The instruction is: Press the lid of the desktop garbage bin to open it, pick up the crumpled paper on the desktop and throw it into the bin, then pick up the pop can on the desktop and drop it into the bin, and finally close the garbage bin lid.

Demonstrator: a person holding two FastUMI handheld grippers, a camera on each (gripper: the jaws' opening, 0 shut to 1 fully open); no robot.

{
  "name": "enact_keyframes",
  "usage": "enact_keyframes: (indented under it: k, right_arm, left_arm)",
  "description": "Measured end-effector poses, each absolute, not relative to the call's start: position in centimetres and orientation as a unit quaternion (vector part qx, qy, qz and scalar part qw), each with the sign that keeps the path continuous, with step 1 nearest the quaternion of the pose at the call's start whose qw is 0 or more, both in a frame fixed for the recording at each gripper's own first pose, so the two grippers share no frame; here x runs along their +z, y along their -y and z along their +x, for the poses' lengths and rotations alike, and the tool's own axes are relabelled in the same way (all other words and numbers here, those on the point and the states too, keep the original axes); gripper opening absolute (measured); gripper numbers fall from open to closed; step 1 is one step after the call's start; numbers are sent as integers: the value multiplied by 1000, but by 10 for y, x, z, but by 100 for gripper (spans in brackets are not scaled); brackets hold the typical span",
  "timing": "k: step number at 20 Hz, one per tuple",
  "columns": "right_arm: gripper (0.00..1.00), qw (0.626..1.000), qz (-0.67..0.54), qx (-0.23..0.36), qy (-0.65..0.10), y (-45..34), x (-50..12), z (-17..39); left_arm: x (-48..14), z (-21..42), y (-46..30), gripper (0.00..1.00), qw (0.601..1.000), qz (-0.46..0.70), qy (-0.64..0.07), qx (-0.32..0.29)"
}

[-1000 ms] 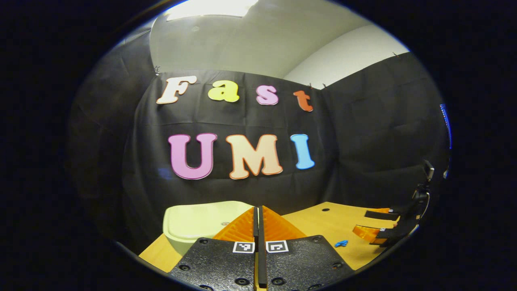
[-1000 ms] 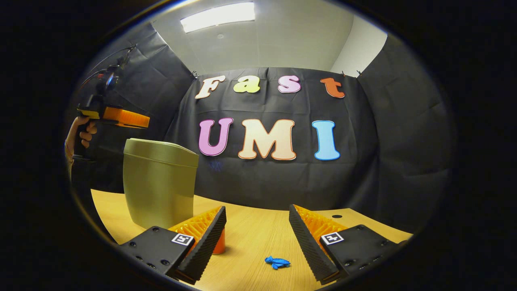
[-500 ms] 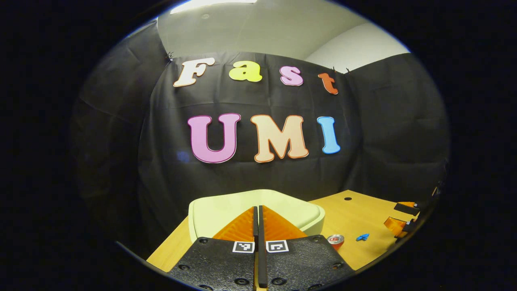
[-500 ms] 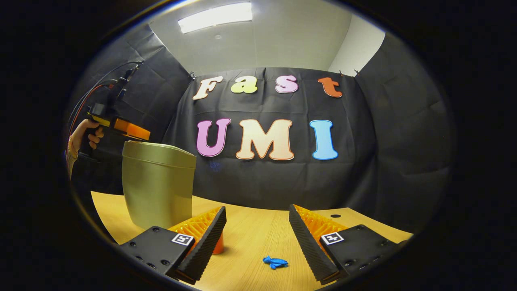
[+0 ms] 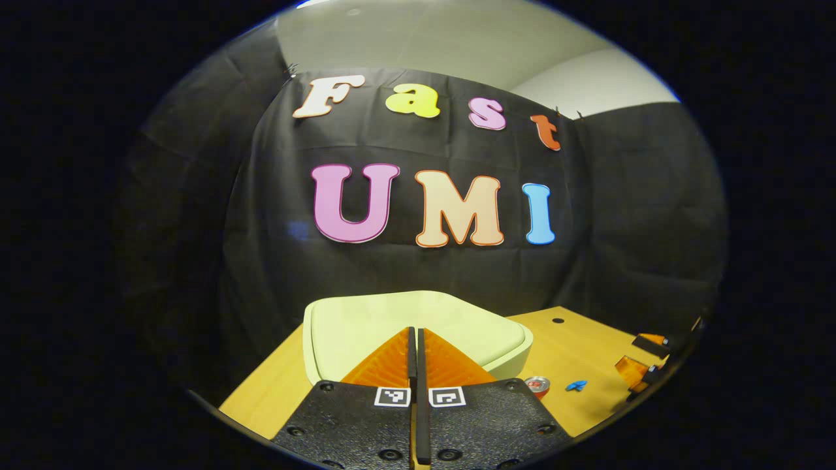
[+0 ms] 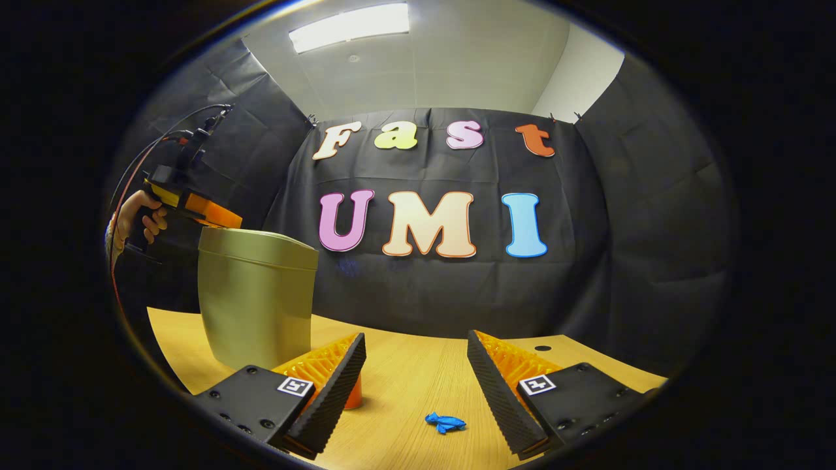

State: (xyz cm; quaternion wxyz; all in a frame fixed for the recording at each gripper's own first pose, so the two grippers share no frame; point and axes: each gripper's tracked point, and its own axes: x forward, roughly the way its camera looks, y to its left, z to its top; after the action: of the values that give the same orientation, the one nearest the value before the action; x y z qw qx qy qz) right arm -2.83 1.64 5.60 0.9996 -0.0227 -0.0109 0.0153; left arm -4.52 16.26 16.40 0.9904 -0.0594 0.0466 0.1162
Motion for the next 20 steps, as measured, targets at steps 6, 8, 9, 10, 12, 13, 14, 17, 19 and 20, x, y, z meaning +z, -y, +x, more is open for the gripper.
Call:
enact_keyframes:
  k: [6,8,9,10,12,13,14,17,19,20]
  right_arm:
    - [98,1000,-21,20,9,-20,57,-28]
    - [100,999,-21,21,14,-20,62,-30]
    - [100,999,-22,20,17,-19,64,-31]
    - [98,999,-23,19,20,-19,65,-32]
    - [98,999,-21,22,20,-20,65,-31]
    - [98,999,-21,24,19,-22,64,-30]
    - [98,999,-22,24,17,-22,62,-30]
    - [100,999,-25,29,14,-27,59,-29]
    - [100,999,-27,33,12,-30,56,-28]
    - [98,999,-29,34,10,-31,54,-26]
  left_arm:
    - [159,-45,-162,0,992,-33,-54,112]
    - [159,-44,-163,0,992,-29,-59,112]
    - [162,-43,-164,0,992,-25,-60,112]
    - [163,-43,-164,0,991,-17,-61,114]
    - [168,-41,-166,0,991,-10,-59,117]
    - [171,-41,-169,0,991,-8,-59,119]
    - [175,-41,-172,0,991,-8,-54,125]
    - [198,-41,-178,0,991,-10,-30,133]
    - [211,-41,-181,0,990,1,-18,139]
    - [218,-43,-182,0,990,9,-12,142]
